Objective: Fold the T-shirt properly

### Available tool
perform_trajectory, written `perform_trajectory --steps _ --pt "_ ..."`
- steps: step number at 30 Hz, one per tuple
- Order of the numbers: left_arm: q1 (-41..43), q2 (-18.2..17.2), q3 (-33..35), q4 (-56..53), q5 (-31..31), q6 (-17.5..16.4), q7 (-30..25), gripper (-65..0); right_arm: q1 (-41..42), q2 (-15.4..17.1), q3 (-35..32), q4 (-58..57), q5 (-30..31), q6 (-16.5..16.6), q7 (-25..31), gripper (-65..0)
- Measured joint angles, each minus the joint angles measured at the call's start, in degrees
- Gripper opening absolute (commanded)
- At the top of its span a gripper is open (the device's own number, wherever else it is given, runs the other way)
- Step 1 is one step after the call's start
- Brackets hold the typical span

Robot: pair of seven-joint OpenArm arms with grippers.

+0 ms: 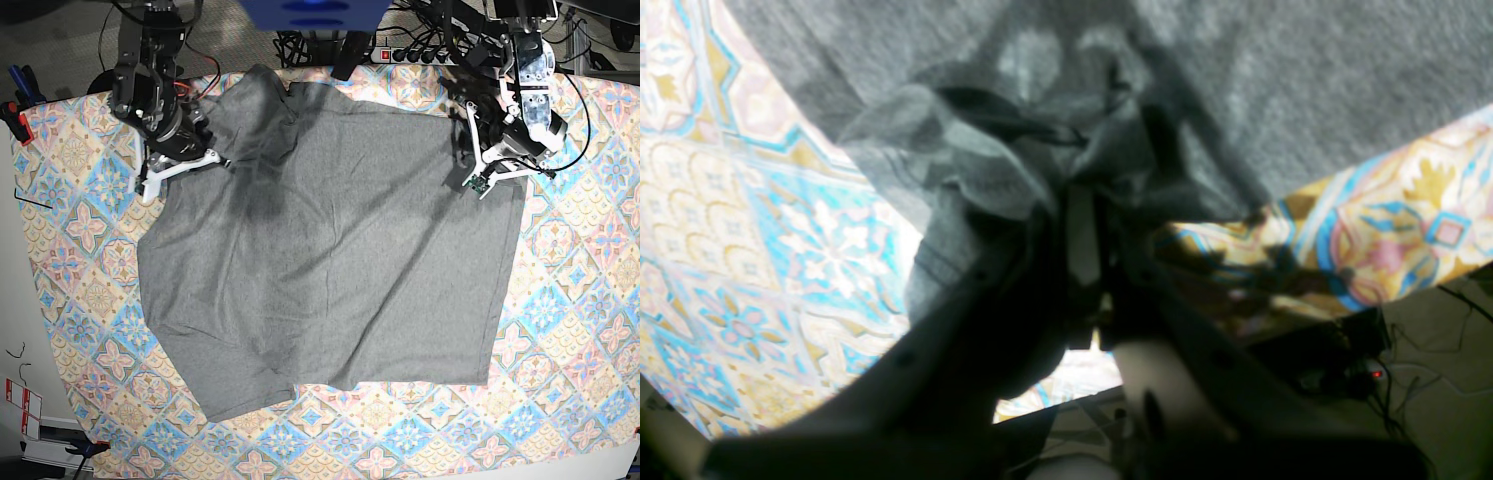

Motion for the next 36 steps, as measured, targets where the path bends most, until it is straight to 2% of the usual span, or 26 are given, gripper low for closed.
perform_trajectory --steps 4,6,8,11,13,16,19,23,27,31,36 --pt "0.02 0.04 0.00 0.00 0.00 0.00 0.00 -62.7 -0.66 0.09 0.17 0.00 -0.22 -0.17 -4.63 -63.3" --pt "-0.04 0.02 0.07 0.00 0.00 0.02 0.00 -62.6 -1.03 -0.11 0.11 0.00 -0.17 -0.15 -5.49 -60.8" --pt "-0.13 0.00 0.09 0.00 0.02 0.00 0.00 -62.6 -1.73 -0.31 0.09 0.61 0.00 -0.09 -4.87 -54.4" --pt "-0.26 0.02 0.09 0.00 -0.02 0.00 -0.02 -62.5 -2.95 -0.24 0.20 0.83 0.72 0.00 -4.76 -41.6" --pt "-0.26 0.02 0.09 0.00 0.02 0.02 0.00 -62.5 -3.54 -0.24 0.72 0.79 5.29 -0.13 -5.07 -33.3" --pt "-0.24 0.02 0.09 0.00 -0.02 0.02 -0.04 -62.5 -3.32 -0.24 4.55 0.79 13.14 0.37 -3.69 -27.0" --pt "-0.26 -0.11 0.09 0.00 0.00 0.02 -0.04 -62.5 -5.35 0.28 8.61 0.79 15.85 0.02 -2.29 -27.7" --pt "-0.22 -0.11 0.09 0.00 0.00 0.00 -0.02 -62.5 -7.13 0.00 9.31 -0.13 16.33 -0.15 -2.43 -29.5" --pt "-0.26 -0.15 0.09 0.00 0.04 0.02 -0.02 -62.5 -8.61 -0.22 7.87 -0.39 17.09 0.26 2.38 -30.7" --pt "-0.26 0.02 0.09 0.00 0.00 0.00 -0.04 -62.5 -9.44 0.24 3.82 -1.07 16.44 -0.15 3.26 -30.9" --pt "-0.24 -0.13 0.09 0.00 0.04 0.02 -0.02 -62.5 -8.63 -0.02 -0.61 -6.38 17.22 0.50 8.85 -30.9"
